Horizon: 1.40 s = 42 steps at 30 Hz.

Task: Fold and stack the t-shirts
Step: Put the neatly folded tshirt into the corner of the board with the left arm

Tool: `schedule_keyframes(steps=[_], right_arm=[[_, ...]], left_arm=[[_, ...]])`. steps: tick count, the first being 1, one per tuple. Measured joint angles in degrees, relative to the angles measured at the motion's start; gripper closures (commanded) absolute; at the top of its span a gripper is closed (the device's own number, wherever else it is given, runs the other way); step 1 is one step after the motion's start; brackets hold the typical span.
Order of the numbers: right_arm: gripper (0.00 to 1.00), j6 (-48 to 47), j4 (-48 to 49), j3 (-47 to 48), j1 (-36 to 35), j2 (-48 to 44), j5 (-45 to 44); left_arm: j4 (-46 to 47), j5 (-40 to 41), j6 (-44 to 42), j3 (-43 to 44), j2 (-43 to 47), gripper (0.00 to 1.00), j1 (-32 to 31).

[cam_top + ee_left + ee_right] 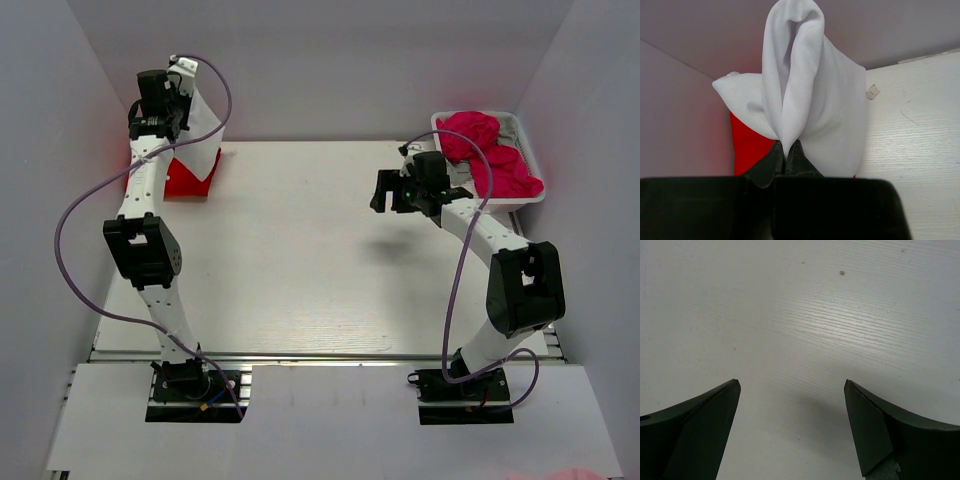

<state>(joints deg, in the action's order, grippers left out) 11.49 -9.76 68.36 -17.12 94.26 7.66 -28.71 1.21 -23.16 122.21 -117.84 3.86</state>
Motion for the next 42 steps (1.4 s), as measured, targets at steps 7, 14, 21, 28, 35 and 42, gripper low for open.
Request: schedule_keyframes(steps=[7,14,21,28,35,42], right_arm=[[0.1,0.04,-0.92,2.45,0.0,0.11,-0.85],[0.1,0.07,-0.94,3.58,-0.11,1.55,-1.07],[0.1,0.11,-2.27,5.01,-0.26,3.72,-1.14],[0.1,0.22,-2.82,5.99,-0.28,5.18,-1.14],[0.1,0.42,-3.72,6.67,-0.42,6.43,-1.16],[0.1,0.48,-3.93,6.88,-0.63,6.58,-1.31]], left_arm=[[0.17,-0.98,1.73,-0.68,-1.66,1.0,2.89],[2.64,2.6,2.99,-0.87,-5.2,1.0,4.7],[5.95,10.32,4.2,-0.94,-9.68,1.0,5.42],[9.75,18.4,4.26,-1.75,-12.63,1.0,5.7],[11.58,23.15,4.26,-1.68,-14.73,0.07,6.03],[12.04,26.97,5.2,-1.46,-16.22,0.0,6.54]])
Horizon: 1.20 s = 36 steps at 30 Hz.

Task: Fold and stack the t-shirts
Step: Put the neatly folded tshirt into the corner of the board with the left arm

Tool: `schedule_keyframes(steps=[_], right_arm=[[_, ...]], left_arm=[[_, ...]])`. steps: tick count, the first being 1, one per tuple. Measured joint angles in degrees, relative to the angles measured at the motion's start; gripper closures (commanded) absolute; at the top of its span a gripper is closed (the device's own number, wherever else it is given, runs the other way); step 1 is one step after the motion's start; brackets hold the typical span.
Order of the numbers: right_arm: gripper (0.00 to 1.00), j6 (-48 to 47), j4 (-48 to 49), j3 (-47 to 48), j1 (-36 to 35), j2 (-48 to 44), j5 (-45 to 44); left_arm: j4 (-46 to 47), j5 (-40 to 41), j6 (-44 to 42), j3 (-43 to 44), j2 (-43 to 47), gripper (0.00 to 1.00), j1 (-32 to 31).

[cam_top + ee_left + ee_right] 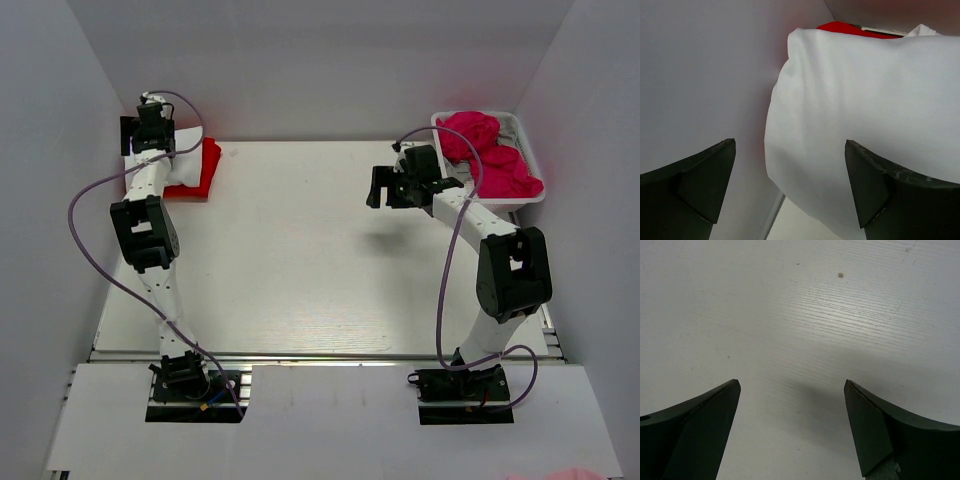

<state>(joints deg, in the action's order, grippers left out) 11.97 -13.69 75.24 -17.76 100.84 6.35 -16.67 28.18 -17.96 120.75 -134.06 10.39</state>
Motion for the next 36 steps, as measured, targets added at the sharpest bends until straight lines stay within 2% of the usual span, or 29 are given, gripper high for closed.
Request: schedule_keyframes(steps=[6,9,13,17,22,24,26,31,36], right_arm=[[0.1,-0.02,-0.02,0.0,0.0,-0.02,-0.02],[0.1,-0.02,-0.04,-0.02,0.0,-0.2,-0.02],[0.1,0.02,0.26,-0.92,0.0,-2.27,-0.17],[0.1,0.33,0.55,-3.32,0.0,-6.14,-0.24],[0.1,1.33,1.86,-8.41,0.0,-11.15,-0.46],[0.1,1.55,2.19,-10.75,0.02,-13.14,-0.59],[0.1,2.14,2.47,-13.51,0.02,-15.52,-0.7],[0.1,2.89,3.56,-21.81,0.0,-23.67,-1.95],[0.1,3.91,4.07,-28.65,0.0,-32.15,-3.02]], left_arm=[[-0.83,-1.07,1.6,0.07,0.09,0.0,0.02],[-2.82,-4.55,3.17,0.07,0.68,0.0,-0.02],[-6.4,-11.65,6.01,0.02,2.38,0.0,-0.2],[-8.57,-22.49,10.12,-2.27,6.43,0.0,-1.03],[-11.17,-27.89,17.05,-6.8,12.59,0.0,-6.27],[-9.94,-29.2,19.71,-11.06,15.52,0.0,-9.14],[-9.29,-30.18,22.56,-19.98,21.05,0.0,-14.21],[-8.92,-28.15,28.06,-36.44,31.41,0.0,-26.75],[-9.01,-24.68,33.44,-49.22,39.93,0.0,-33.73]])
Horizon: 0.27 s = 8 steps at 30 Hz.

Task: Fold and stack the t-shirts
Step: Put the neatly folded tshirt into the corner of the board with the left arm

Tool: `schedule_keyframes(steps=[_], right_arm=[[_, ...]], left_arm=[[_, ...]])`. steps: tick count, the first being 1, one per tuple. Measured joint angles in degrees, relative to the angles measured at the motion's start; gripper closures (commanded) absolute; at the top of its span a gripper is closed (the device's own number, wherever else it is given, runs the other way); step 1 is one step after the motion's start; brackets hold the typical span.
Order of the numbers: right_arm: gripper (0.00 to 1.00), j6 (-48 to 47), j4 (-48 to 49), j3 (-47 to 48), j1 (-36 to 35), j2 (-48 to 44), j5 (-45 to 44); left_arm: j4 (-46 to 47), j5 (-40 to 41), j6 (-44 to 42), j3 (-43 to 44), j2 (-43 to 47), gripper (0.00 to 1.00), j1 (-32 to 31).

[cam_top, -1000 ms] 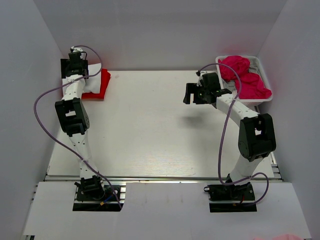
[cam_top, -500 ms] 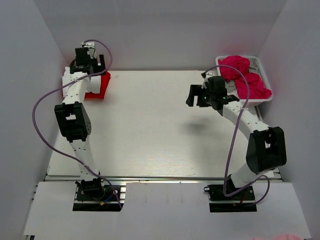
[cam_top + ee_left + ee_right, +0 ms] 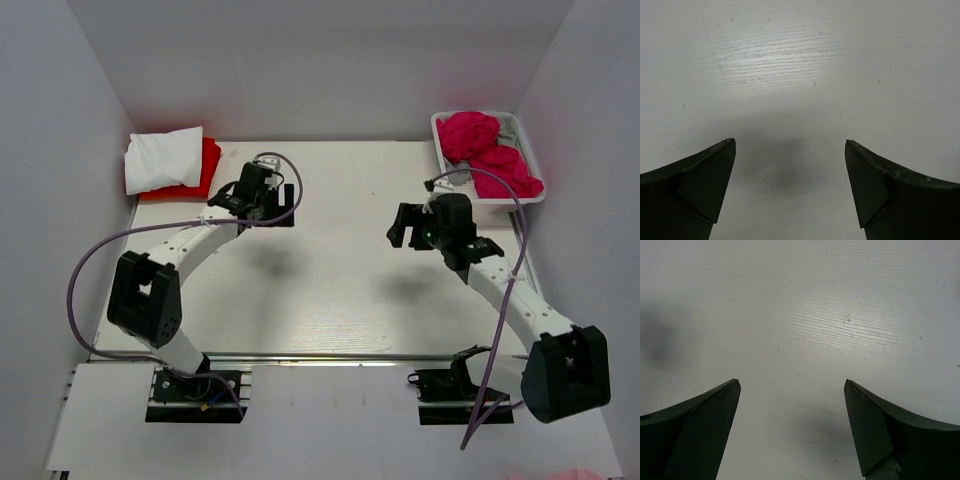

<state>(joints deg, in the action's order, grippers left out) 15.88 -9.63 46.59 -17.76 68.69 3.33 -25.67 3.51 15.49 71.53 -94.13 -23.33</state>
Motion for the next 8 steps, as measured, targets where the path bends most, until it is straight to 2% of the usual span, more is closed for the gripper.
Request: schedule_keyframes(steps=[8], right_arm=[[0.1,0.63,0.2,-4.76,0.0,-4.44,-1.29]], left_arm=[[0.04,7.17,5.01,-2.64,4.76,0.0,-7.21]])
